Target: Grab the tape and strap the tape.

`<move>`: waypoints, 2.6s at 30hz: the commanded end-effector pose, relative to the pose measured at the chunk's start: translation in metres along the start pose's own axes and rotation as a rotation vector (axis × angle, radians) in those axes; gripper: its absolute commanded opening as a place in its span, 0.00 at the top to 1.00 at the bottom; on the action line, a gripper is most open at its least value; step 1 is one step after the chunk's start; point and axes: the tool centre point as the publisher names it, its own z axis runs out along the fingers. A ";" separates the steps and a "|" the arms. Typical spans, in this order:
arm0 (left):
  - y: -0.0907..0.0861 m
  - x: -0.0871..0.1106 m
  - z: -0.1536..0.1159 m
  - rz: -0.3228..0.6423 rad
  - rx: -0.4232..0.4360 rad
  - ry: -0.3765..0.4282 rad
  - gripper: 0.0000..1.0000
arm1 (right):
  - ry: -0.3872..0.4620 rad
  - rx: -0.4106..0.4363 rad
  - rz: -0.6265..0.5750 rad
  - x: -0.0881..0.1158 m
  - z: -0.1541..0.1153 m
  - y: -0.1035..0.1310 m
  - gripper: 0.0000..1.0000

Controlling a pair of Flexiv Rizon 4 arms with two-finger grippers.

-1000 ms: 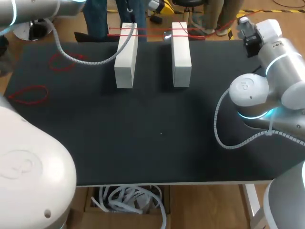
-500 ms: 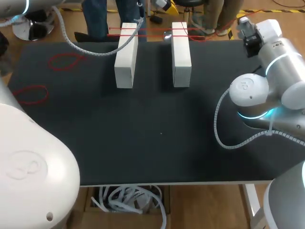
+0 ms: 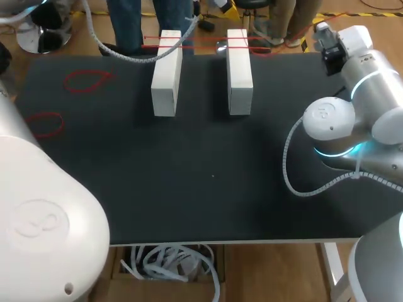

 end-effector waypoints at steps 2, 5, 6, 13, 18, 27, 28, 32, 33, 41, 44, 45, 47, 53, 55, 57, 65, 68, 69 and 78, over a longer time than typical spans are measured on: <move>-0.006 -0.006 0.002 -0.007 -0.079 0.007 1.00 | 0.000 0.002 0.000 0.000 0.001 0.000 1.00; -0.007 -0.006 0.003 -0.010 -0.091 0.000 1.00 | 0.000 0.002 0.000 0.000 0.001 0.000 1.00; -0.007 -0.006 0.003 -0.012 -0.097 -0.004 1.00 | 0.000 0.002 0.000 0.000 0.001 0.000 1.00; -0.008 -0.006 0.006 -0.003 -0.123 -0.006 1.00 | 0.000 0.002 0.000 0.000 0.001 0.000 1.00; -0.007 -0.005 0.010 -0.003 -0.139 -0.005 1.00 | 0.000 0.002 0.000 0.000 0.001 0.000 1.00; -0.009 -0.006 0.014 -0.001 -0.131 0.002 1.00 | 0.000 0.002 0.000 0.000 0.001 0.000 1.00; -0.009 -0.006 0.015 0.002 -0.118 0.010 1.00 | 0.000 0.002 0.000 0.000 0.001 0.000 1.00; -0.010 -0.006 0.015 0.007 -0.105 0.008 1.00 | 0.000 0.002 0.000 0.000 0.001 0.000 1.00; -0.010 -0.006 0.015 0.007 -0.105 0.008 1.00 | 0.000 0.002 0.000 0.000 0.001 0.000 1.00; -0.010 -0.006 0.015 0.007 -0.105 0.008 1.00 | 0.001 -0.004 -0.005 0.001 0.001 0.001 1.00; -0.010 -0.006 0.015 0.007 -0.105 0.008 1.00 | -0.016 -0.016 -0.052 0.001 0.002 0.006 1.00; -0.010 -0.006 0.015 0.007 -0.105 0.008 1.00 | -0.021 -0.025 -0.067 0.001 0.002 0.008 1.00; -0.010 -0.006 0.015 0.007 -0.105 0.008 1.00 | -0.036 -0.035 -0.113 -0.002 0.004 0.013 1.00; -0.010 -0.006 0.015 0.007 -0.105 0.008 1.00 | -0.065 -0.063 -0.280 -0.006 0.004 0.026 1.00; -0.010 -0.006 0.015 0.007 -0.105 0.008 1.00 | -0.073 -0.059 -0.341 -0.006 0.004 0.029 1.00; -0.010 -0.006 0.015 0.007 -0.105 0.008 1.00 | -0.087 -0.056 -0.408 -0.006 0.005 0.032 1.00; -0.010 -0.006 0.015 0.007 -0.105 0.008 1.00 | -0.100 -0.021 -0.672 -0.005 0.006 0.034 1.00; -0.010 -0.006 0.015 0.007 -0.105 0.008 1.00 | -0.091 -0.013 -0.756 -0.002 0.007 0.034 1.00; -0.010 -0.006 0.015 0.007 -0.105 0.008 1.00 | -0.116 -0.009 -0.802 -0.002 0.008 0.034 1.00; -0.010 -0.006 0.015 0.007 -0.105 0.008 1.00 | -0.062 0.043 -1.046 0.006 0.010 0.034 1.00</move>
